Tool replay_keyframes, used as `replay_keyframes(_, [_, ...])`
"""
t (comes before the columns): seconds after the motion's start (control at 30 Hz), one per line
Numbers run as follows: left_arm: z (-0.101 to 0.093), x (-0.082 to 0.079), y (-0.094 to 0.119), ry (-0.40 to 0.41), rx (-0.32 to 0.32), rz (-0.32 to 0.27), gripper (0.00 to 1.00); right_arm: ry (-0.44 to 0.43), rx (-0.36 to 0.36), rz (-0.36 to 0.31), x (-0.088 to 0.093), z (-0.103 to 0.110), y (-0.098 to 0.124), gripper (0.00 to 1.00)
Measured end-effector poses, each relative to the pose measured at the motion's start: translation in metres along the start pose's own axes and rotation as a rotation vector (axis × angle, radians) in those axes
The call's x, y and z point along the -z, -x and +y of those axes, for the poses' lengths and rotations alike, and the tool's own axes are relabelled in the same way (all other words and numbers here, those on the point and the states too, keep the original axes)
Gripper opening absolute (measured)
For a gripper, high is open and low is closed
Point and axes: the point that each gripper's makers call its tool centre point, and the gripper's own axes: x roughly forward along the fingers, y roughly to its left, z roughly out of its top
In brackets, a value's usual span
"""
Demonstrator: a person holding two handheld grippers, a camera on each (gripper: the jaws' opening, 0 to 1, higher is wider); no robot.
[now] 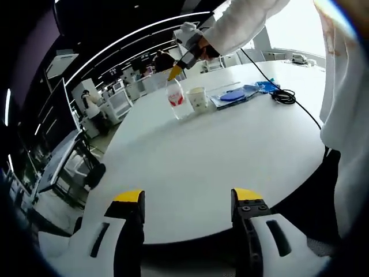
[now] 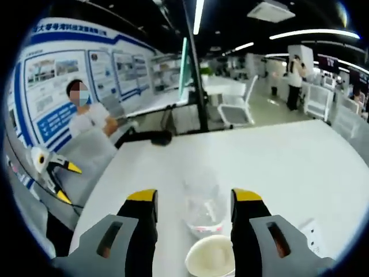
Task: Arrange the tabletop items into an orderly group along one side of the table until the central work area is clear of visible clutter.
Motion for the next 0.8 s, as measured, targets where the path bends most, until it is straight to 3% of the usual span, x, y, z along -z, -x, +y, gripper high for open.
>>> replay_keyframes(0.17, [0.000,0.000,-0.002,0.015,0.008,-0.014,0.72,-0.094,0.081,-0.107,-0.007,0.004,0.029,0.61])
replay_keyframes(0.27, [0.001,-0.003,-0.003,0.054,0.015,-0.034,0.81,-0.092,0.108,-0.144,-0.006,0.010,0.050,0.62])
replay_keyframes(0.33, [0.001,-0.005,-0.002,0.068,0.017,-0.042,0.82,-0.101,0.150,-0.173,-0.001,0.014,0.072,0.65])
replay_keyframes(0.47, [-0.001,-0.009,-0.002,0.074,0.027,-0.060,0.84,-0.157,0.253,-0.226,0.023,0.021,0.125,0.68])
replay_keyframes(0.57, [-0.002,-0.011,-0.001,0.090,0.036,-0.065,0.85,-0.157,0.344,-0.215,0.049,0.024,0.164,0.69])
replay_keyframes(0.67, [-0.003,-0.027,0.001,0.176,0.059,-0.155,0.90,-0.174,0.436,-0.202,0.077,0.033,0.209,0.70])
replay_keyframes(0.8, [-0.004,-0.024,0.000,0.208,0.077,-0.153,0.98,-0.212,0.534,-0.211,0.104,0.049,0.254,0.70])
